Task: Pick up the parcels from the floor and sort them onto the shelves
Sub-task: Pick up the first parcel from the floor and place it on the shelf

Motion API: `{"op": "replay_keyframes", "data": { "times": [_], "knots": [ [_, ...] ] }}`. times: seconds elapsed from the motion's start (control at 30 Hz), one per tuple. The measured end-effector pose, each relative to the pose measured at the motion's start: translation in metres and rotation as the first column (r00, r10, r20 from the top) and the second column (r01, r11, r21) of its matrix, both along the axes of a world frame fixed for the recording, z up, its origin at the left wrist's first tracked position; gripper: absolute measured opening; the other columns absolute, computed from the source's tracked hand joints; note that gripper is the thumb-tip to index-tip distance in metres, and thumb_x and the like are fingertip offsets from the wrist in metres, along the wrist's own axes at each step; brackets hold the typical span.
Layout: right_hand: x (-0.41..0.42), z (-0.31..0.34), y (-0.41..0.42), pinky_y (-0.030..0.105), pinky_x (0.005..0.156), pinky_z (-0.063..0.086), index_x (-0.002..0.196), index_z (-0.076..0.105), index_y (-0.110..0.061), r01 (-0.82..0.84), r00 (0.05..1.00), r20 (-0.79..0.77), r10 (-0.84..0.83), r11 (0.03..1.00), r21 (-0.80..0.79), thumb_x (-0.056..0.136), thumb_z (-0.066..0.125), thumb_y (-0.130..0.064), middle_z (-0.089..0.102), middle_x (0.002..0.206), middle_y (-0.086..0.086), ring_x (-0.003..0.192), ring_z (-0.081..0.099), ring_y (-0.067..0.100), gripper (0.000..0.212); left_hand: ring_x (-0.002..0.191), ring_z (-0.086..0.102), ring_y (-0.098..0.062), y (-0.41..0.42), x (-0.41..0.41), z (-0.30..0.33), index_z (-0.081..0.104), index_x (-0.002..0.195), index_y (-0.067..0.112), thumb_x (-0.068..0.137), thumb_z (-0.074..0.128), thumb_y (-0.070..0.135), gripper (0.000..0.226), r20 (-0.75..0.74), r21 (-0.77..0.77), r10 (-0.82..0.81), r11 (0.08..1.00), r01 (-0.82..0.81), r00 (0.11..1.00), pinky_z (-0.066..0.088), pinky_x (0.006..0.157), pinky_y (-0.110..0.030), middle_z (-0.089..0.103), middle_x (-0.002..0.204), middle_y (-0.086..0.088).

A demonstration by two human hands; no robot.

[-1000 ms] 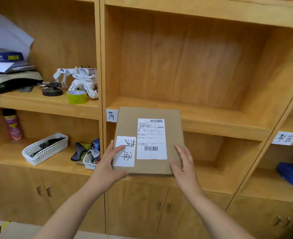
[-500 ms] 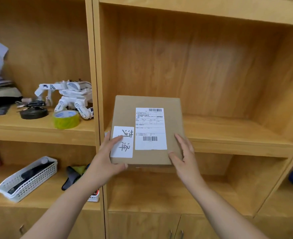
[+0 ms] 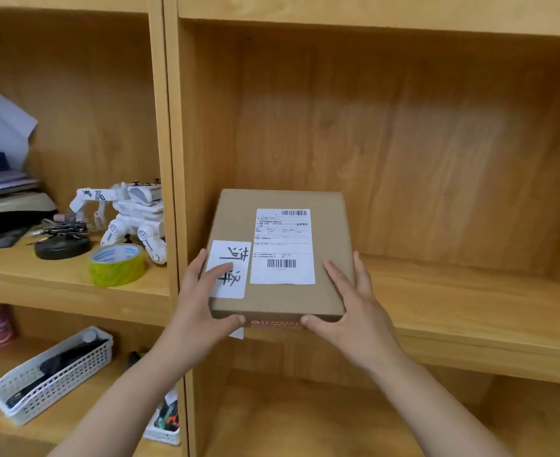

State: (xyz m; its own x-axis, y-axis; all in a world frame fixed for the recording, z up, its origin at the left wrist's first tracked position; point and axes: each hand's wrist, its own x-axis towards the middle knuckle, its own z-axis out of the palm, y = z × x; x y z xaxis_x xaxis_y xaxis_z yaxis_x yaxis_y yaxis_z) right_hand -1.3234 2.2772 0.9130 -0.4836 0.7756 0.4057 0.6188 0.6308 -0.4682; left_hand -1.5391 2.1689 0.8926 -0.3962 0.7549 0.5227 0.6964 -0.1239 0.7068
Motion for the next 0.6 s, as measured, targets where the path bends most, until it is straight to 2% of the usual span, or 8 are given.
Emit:
{"op": "replay_keyframes", "data": {
  "times": [0.07, 0.17, 0.27, 0.33, 0.43, 0.6],
  "knots": [
    [-0.003, 0.006, 0.01, 0.03, 0.095, 0.043, 0.142, 0.013, -0.051, 0.006, 1.0, 0.028, -0.006, 1.0, 0.006, 0.063, 0.066, -0.064, -0.019, 0.156, -0.016, 0.137, 0.033, 0.015, 0.096, 0.132, 0.008, 0.002, 0.008, -0.003, 0.004, 0.041, 0.125, 0.037, 0.067, 0.078, 0.014, 0.073, -0.026, -0.006, 0.027, 1.0, -0.027, 0.999, 0.022, 0.105, -0.023, 0.005, 0.153, 0.011],
    [-0.008, 0.012, 0.023, 0.031, 0.092, 0.044, 0.143, 0.014, -0.049, 0.01, 0.997, 0.083, -0.01, 1.0, -0.007, 0.064, 0.064, -0.067, -0.016, 0.157, -0.012, 0.133, 0.04, 0.019, 0.095, 0.137, 0.007, -0.008, 0.017, -0.01, 0.006, 0.044, 0.127, 0.036, 0.067, 0.078, 0.023, 0.07, -0.168, -0.022, 0.093, 0.995, -0.098, 0.981, 0.015, 0.107, -0.028, 0.01, 0.152, 0.009],
    [-0.011, 0.016, 0.035, 0.033, 0.092, 0.045, 0.142, 0.015, -0.048, 0.018, 0.99, 0.14, -0.015, 1.0, -0.018, 0.064, 0.062, -0.069, -0.011, 0.158, -0.01, 0.127, 0.047, 0.023, 0.094, 0.137, 0.012, -0.015, 0.023, -0.015, 0.007, 0.048, 0.127, 0.033, 0.069, 0.075, 0.032, 0.064, -0.341, -0.01, 0.101, 0.994, -0.112, 0.935, 0.018, 0.109, -0.035, 0.029, 0.147, 0.008],
    [-0.012, 0.017, 0.04, 0.033, 0.095, 0.044, 0.141, 0.017, -0.049, 0.014, 0.989, 0.147, -0.009, 0.999, -0.037, 0.064, 0.062, -0.07, -0.008, 0.159, -0.009, 0.127, 0.047, 0.024, 0.092, 0.134, 0.019, -0.014, 0.025, -0.016, 0.006, 0.049, 0.127, 0.031, 0.072, 0.074, 0.031, 0.061, -0.392, -0.004, 0.117, 0.992, -0.129, 0.912, 0.024, 0.109, -0.039, 0.041, 0.141, 0.009],
    [-0.014, 0.018, 0.046, 0.033, 0.097, 0.042, 0.141, 0.02, -0.05, 0.01, 0.991, 0.133, -0.001, 0.998, -0.067, 0.064, 0.063, -0.07, -0.005, 0.159, -0.01, 0.128, 0.046, 0.023, 0.091, 0.13, 0.028, -0.013, 0.027, -0.018, 0.003, 0.048, 0.129, 0.031, 0.075, 0.066, 0.038, 0.057, -0.453, 0.014, 0.145, 0.988, -0.155, 0.88, 0.03, 0.106, -0.043, 0.047, 0.138, 0.01],
    [-0.018, 0.019, 0.047, 0.032, 0.095, 0.043, 0.14, 0.028, -0.045, 0.015, 0.984, 0.176, -0.017, 1.0, 0.011, 0.07, 0.06, -0.066, 0.01, 0.158, -0.01, 0.128, 0.047, 0.019, 0.08, 0.126, 0.039, -0.016, 0.033, -0.027, 0.005, 0.046, 0.13, 0.032, 0.079, 0.058, 0.043, 0.054, -0.584, 0.004, 0.148, 0.984, -0.179, 0.798, 0.025, 0.109, -0.04, 0.053, 0.133, 0.009]
  ]
}}
